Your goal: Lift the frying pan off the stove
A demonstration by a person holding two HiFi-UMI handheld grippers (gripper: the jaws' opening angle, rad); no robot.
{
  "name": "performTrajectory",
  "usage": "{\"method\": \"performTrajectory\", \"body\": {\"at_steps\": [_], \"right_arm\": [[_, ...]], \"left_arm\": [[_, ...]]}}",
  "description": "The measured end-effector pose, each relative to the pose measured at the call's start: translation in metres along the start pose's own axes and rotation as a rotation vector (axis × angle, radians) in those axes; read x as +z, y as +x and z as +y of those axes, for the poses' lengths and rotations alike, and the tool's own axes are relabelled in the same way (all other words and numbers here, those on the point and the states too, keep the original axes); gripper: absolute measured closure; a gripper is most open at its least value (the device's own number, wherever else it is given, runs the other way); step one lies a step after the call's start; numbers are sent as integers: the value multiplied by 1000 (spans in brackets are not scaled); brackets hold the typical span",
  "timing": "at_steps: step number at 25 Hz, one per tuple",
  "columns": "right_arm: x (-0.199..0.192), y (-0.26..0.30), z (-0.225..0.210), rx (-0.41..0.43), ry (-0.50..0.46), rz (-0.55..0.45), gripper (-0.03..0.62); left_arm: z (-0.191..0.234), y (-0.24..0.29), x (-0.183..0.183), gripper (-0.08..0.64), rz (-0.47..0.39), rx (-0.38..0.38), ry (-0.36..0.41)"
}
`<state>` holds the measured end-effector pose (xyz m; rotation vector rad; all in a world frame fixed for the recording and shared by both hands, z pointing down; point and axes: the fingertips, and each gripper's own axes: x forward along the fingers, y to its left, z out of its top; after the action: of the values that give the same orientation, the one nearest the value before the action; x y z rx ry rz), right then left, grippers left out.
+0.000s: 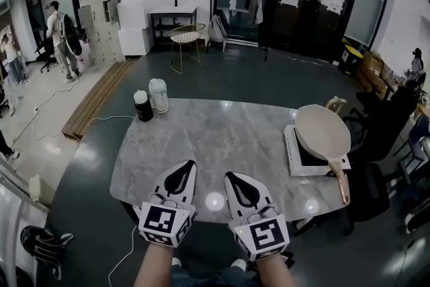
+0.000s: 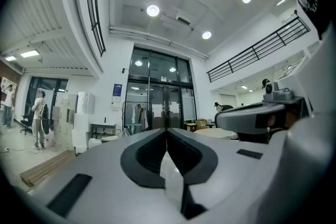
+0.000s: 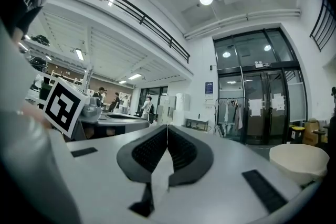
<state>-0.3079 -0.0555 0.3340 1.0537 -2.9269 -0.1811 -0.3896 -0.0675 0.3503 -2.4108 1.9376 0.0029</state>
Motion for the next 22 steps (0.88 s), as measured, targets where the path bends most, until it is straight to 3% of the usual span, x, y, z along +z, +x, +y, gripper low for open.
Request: {"method": "performTrajectory", "body": {"at_steps": [10, 22], "right_arm": [[-25, -57, -64, 54, 26, 53, 566], [-21, -62, -97, -21, 50, 55, 566]], "left_arm": [[-81, 24, -7, 546, 21, 40, 1], [-114, 53, 1, 546, 20, -70, -2]]}}
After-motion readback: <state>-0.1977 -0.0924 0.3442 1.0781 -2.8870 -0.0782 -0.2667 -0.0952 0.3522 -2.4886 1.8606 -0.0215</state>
